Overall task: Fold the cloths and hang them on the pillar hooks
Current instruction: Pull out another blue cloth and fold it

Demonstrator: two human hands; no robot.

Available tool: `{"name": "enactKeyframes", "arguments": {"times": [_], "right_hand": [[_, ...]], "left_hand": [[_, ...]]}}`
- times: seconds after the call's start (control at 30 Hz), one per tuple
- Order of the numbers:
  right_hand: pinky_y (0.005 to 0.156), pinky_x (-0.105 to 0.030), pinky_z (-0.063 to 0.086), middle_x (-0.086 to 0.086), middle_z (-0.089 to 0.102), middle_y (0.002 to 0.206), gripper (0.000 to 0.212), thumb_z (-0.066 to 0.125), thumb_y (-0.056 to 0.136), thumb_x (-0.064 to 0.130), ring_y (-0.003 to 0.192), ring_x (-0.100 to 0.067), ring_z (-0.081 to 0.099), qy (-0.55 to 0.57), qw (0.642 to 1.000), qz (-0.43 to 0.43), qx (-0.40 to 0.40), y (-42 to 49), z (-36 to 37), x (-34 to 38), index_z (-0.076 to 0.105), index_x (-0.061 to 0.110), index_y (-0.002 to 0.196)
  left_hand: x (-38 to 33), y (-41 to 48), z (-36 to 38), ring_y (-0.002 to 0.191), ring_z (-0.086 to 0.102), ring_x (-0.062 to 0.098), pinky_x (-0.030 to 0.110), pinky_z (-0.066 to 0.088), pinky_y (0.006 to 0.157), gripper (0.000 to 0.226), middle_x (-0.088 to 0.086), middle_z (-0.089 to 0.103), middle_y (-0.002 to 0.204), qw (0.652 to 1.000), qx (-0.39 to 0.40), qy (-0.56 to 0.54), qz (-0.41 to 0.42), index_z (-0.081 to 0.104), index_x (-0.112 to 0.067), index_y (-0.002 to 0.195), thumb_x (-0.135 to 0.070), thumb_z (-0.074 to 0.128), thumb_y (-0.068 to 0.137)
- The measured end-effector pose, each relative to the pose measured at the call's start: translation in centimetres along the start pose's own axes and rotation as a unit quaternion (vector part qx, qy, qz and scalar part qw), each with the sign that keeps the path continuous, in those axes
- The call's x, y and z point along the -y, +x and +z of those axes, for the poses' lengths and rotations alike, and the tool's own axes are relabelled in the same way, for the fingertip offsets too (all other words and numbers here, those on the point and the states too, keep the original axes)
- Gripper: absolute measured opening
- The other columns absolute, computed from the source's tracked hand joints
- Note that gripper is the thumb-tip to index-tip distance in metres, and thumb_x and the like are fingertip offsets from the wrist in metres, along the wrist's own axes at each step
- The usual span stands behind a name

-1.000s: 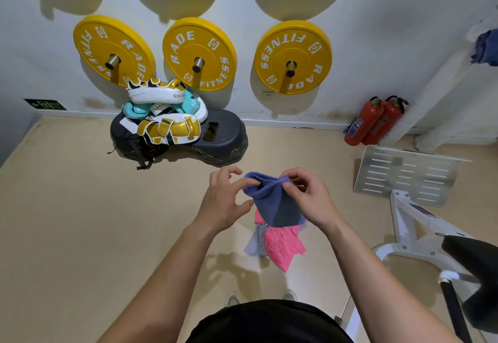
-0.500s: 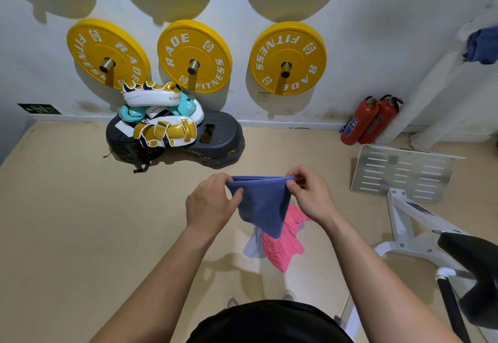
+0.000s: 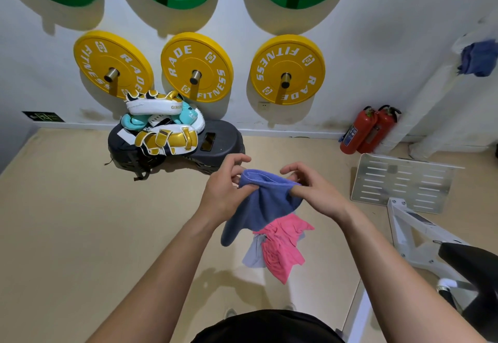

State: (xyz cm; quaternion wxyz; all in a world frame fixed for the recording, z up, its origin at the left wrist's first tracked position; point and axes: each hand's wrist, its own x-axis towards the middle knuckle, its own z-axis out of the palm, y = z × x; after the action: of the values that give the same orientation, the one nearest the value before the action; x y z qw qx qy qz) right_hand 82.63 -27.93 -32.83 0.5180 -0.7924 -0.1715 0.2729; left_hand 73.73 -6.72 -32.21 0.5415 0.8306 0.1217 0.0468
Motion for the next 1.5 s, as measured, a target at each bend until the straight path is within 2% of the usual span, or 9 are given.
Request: {"name": "enactKeyframes", "arguments": {"times": [0.17, 0.37, 0.6, 0.73, 0.87, 0.97, 1.1, 1.27, 1.5], "right_hand": [[0.078, -0.026, 0.049, 0.007, 0.061, 0.098, 0.029, 0.08, 0.072, 0.045, 0.086, -0.011, 0.059, -0.205, 0.972, -0.114, 0.021, 1.3, 0.5, 3.1, 0.066, 0.033, 0.095], [0.072, -0.039, 0.049, 0.008, 0.063, 0.082, 0.004, 0.063, 0.089, 0.023, 0.077, -0.017, 0.057, -0.253, 0.951, -0.173, 0.042, 2.5, 1.1, 6.7, 0.059, 0.022, 0.088], [0.071, -0.041, 0.042, 0.003, 0.058, 0.084, 0.012, 0.046, 0.1, 0.028, 0.078, -0.018, 0.051, -0.235, 0.951, -0.2, 0.028, 2.9, 0.2, 10.9, 0.045, 0.028, 0.087], [0.069, -0.041, 0.041, 0.002, 0.056, 0.083, 0.015, 0.04, 0.104, 0.032, 0.076, -0.02, 0.052, -0.282, 0.938, -0.199, -0.039, 3.1, -2.2, 12.4, 0.043, 0.022, 0.093], [0.073, -0.045, 0.044, -0.005, 0.06, 0.09, 0.025, 0.039, 0.104, 0.039, 0.081, -0.025, 0.056, -0.315, 0.931, -0.15, -0.109, 3.5, -5.1, 11.5, 0.044, 0.016, 0.098], [0.067, -0.038, 0.045, 0.0, 0.059, 0.088, 0.034, 0.052, 0.098, 0.048, 0.078, -0.019, 0.056, -0.293, 0.941, -0.104, -0.132, 3.2, -6.5, 9.7, 0.048, 0.014, 0.1], [0.057, -0.026, 0.033, 0.005, 0.054, 0.077, 0.036, 0.072, 0.086, 0.045, 0.067, -0.006, 0.049, -0.207, 0.963, -0.041, -0.167, 2.3, -6.2, 6.4, 0.049, 0.017, 0.085], [0.056, -0.015, 0.048, 0.003, 0.071, 0.082, 0.027, 0.074, 0.087, 0.033, 0.073, -0.01, 0.066, 0.029, 0.978, 0.004, -0.207, 0.8, -3.8, 1.9, 0.068, 0.008, 0.095], [0.068, -0.034, 0.044, 0.007, 0.065, 0.078, 0.015, 0.059, 0.096, 0.03, 0.073, -0.014, 0.058, -0.038, 0.952, -0.018, -0.303, 0.0, -0.7, -1.7, 0.059, 0.02, 0.084]], "left_hand": [[-1.2, 0.3, 0.0, 0.087, 0.069, 0.006, 0.035, 0.058, 0.082, 0.047, -0.016, 0.075, 0.088, 1.0, -0.002, 0.018, 0.019, 0.054, -0.037, 0.114, -0.021, 0.081, 0.079], [-0.5, 0.1, -0.6, 0.093, 0.071, 0.007, 0.026, 0.058, 0.079, 0.051, -0.01, 0.075, 0.098, 0.997, -0.03, -0.073, -0.008, 0.058, -0.029, 0.115, -0.012, 0.085, 0.074], [3.4, -0.2, 3.1, 0.091, 0.073, 0.024, 0.049, 0.059, 0.084, 0.042, 0.004, 0.077, 0.096, 0.987, 0.039, -0.087, -0.131, 0.071, -0.014, 0.102, -0.026, 0.082, 0.063], [5.2, -0.8, 4.6, 0.077, 0.068, 0.022, 0.036, 0.056, 0.07, 0.02, 0.008, 0.075, 0.087, 0.983, 0.087, -0.061, -0.147, 0.07, -0.005, 0.091, -0.013, 0.079, 0.075], [5.7, -1.5, 3.7, 0.062, 0.043, 0.014, 0.024, 0.034, 0.054, 0.023, 0.003, 0.049, 0.068, 0.981, 0.1, -0.054, -0.16, 0.056, -0.001, 0.074, -0.02, 0.069, 0.074], [6.0, -1.5, 1.3, 0.063, 0.049, 0.013, 0.022, 0.042, 0.056, 0.02, 0.0, 0.055, 0.07, 0.974, 0.053, -0.116, -0.186, 0.061, -0.01, 0.075, -0.029, 0.067, 0.071], [7.3, -0.9, -2.3, 0.076, 0.055, 0.024, 0.037, 0.042, 0.071, 0.057, 0.014, 0.063, 0.082, 0.967, 0.004, -0.185, -0.173, 0.062, 0.012, 0.09, -0.039, 0.076, 0.07], [7.2, -0.5, -3.6, 0.091, 0.071, 0.027, 0.038, 0.056, 0.079, 0.024, 0.012, 0.075, 0.101, 0.93, -0.128, -0.292, -0.183, 0.068, -0.004, 0.109, -0.019, 0.07, 0.091], [6.9, -0.3, -0.8, 0.078, 0.061, 0.024, 0.038, 0.049, 0.064, 0.024, 0.0, 0.062, 0.082, 0.946, -0.293, 0.023, -0.138, 0.05, -0.021, 0.089, -0.041, 0.047, 0.102]]}}
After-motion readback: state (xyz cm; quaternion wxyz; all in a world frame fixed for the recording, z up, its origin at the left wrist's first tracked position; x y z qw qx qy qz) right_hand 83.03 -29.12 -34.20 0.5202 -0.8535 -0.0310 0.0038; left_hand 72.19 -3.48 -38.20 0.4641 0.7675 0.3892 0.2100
